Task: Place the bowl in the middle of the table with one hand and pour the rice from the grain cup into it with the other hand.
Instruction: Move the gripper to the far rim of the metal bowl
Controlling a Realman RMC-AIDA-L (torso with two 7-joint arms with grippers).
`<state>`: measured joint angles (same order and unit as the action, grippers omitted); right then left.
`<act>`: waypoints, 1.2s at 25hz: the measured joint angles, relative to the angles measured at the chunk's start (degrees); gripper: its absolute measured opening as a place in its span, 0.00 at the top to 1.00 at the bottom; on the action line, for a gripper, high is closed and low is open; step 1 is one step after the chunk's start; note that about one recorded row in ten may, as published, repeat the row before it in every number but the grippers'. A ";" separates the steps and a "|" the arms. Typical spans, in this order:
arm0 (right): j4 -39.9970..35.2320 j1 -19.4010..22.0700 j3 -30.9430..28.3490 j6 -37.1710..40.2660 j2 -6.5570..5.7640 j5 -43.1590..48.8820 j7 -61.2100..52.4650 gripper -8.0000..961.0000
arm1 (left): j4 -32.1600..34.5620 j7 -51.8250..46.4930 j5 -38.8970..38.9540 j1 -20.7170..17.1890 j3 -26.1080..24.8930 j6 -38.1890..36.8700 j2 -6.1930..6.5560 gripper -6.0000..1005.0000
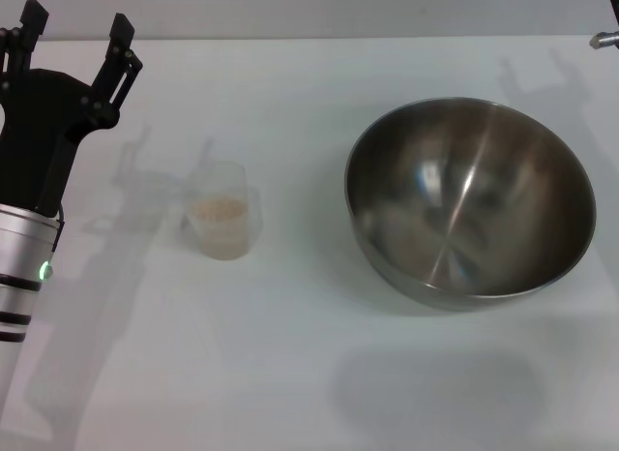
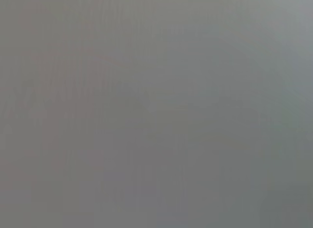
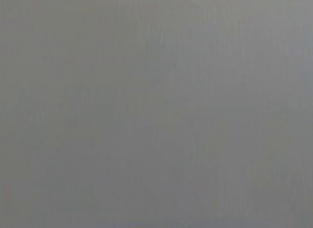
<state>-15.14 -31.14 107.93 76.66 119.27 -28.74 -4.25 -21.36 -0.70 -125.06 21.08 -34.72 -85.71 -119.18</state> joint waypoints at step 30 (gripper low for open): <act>-34.06 9.54 -4.95 -39.17 -0.18 2.79 7.16 0.25 | 0.94 0.00 0.07 0.34 0.00 0.85 0.06 0.13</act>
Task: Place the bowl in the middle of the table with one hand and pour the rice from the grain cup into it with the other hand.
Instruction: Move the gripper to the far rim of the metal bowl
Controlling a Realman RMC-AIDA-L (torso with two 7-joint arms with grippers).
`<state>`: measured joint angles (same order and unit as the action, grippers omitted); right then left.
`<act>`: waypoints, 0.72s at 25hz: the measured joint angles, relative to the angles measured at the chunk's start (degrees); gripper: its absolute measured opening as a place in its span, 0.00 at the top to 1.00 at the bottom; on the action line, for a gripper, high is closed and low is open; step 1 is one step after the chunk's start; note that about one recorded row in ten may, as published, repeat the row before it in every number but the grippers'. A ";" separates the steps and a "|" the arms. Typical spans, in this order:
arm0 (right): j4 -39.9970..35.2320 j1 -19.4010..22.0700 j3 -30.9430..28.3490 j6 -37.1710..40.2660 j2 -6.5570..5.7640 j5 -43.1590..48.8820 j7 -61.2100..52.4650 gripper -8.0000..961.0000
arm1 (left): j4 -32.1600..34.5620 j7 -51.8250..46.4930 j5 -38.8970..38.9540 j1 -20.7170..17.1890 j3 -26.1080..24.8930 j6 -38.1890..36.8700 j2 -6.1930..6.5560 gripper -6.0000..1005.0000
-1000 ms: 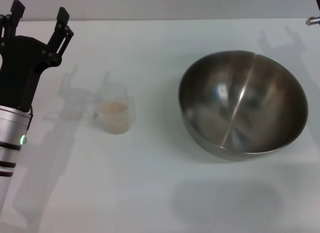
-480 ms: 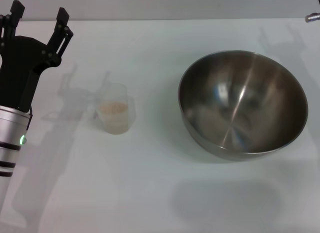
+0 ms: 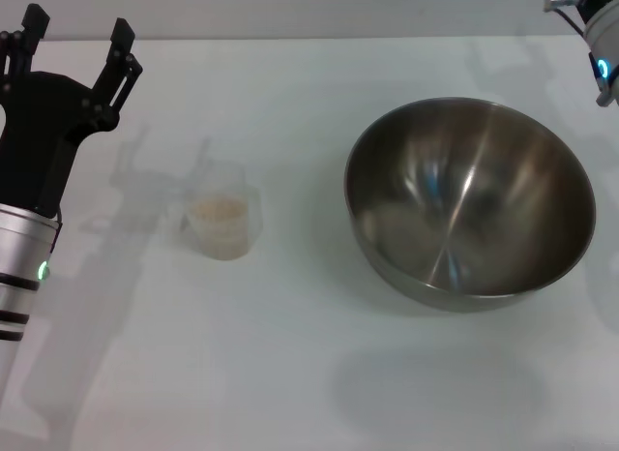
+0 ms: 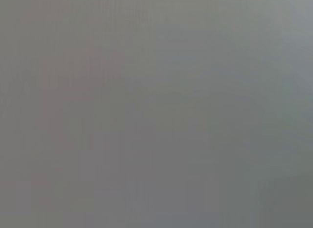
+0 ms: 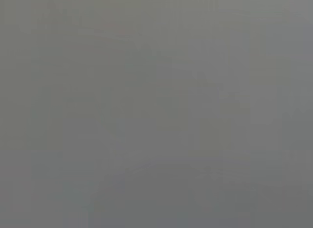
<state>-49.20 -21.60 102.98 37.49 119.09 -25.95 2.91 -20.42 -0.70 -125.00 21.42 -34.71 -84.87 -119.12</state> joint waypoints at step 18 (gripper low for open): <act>-10.27 1.72 -1.70 -17.22 -0.05 1.76 -0.49 0.25 | 0.48 0.00 0.29 -0.46 -0.43 0.15 0.03 0.13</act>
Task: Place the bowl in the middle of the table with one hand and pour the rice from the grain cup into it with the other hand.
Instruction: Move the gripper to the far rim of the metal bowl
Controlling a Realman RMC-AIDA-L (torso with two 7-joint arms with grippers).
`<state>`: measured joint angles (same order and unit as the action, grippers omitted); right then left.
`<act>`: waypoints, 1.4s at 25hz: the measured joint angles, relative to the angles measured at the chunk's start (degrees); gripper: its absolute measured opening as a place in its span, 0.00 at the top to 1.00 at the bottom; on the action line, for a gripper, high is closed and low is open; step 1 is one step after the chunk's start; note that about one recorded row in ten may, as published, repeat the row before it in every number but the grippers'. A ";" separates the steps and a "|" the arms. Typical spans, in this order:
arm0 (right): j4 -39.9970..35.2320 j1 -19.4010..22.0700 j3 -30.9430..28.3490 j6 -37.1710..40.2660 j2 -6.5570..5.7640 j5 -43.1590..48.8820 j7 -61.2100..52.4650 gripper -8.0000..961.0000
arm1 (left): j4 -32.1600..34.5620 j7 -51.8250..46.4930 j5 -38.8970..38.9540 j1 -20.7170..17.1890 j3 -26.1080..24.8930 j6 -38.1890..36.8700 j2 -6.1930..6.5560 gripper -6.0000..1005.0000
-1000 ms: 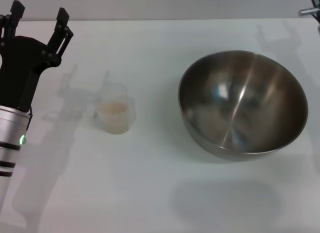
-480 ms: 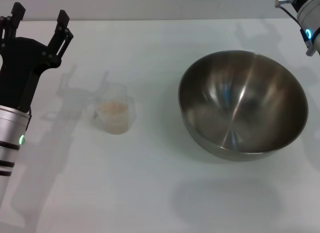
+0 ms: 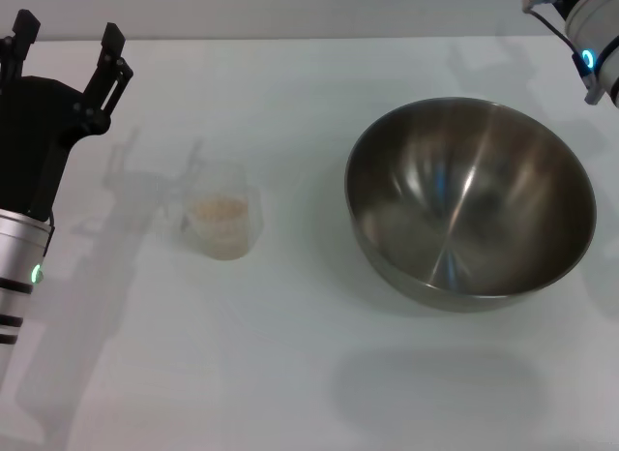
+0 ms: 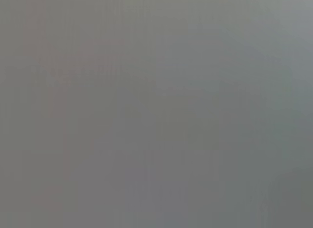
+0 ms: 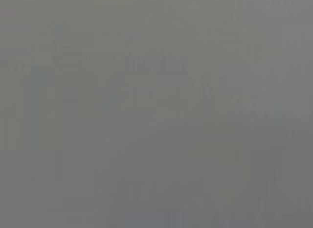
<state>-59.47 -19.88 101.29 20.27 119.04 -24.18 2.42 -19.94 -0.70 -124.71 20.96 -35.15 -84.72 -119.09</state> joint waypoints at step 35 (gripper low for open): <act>-1.28 -2.61 -2.23 -5.82 -0.13 -0.08 -0.05 0.25 | 1.32 0.00 0.00 0.58 -0.58 0.70 0.08 0.14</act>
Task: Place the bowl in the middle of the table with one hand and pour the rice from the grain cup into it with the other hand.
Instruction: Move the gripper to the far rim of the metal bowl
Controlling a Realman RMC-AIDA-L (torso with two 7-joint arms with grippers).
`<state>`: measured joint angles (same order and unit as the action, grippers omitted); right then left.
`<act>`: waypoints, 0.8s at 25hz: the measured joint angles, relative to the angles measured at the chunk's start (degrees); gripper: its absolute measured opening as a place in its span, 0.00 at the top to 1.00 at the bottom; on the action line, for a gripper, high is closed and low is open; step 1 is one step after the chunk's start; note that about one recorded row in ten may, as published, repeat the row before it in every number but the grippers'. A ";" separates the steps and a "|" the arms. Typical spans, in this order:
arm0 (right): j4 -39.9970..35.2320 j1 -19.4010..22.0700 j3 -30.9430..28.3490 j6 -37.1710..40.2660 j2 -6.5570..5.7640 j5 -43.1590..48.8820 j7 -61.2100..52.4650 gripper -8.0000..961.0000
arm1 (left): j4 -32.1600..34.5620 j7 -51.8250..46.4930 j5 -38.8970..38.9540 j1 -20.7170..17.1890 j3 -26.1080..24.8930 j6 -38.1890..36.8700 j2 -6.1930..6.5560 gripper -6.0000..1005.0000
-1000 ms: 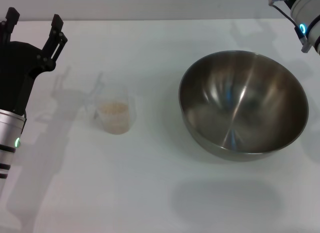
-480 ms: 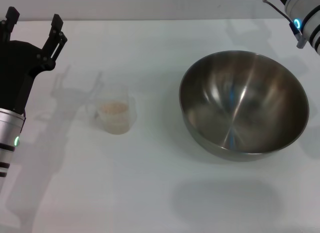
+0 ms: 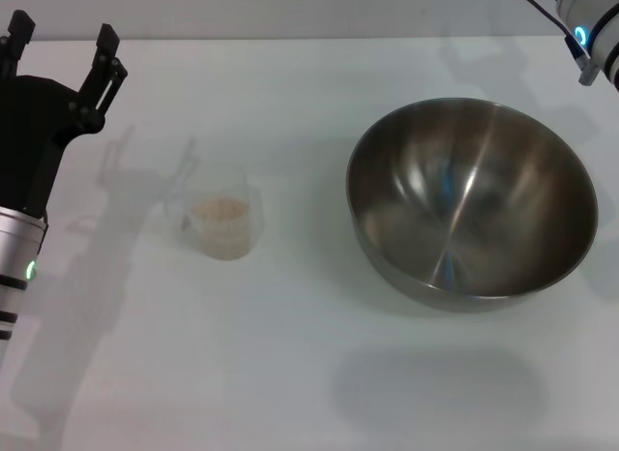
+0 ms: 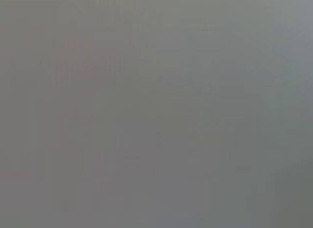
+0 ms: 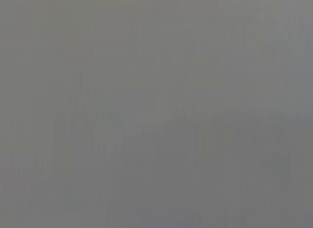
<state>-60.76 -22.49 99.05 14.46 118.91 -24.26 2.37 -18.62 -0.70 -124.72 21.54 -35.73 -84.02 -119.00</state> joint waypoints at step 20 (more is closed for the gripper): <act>-25.98 0.42 -11.60 -49.40 -0.03 0.06 0.43 0.25 | 0.70 0.00 0.03 0.34 -0.27 0.28 0.03 0.14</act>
<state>-86.74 -22.07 87.45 -34.94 118.88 -24.21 2.80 -17.92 -0.71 -124.68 21.88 -36.00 -83.74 -118.97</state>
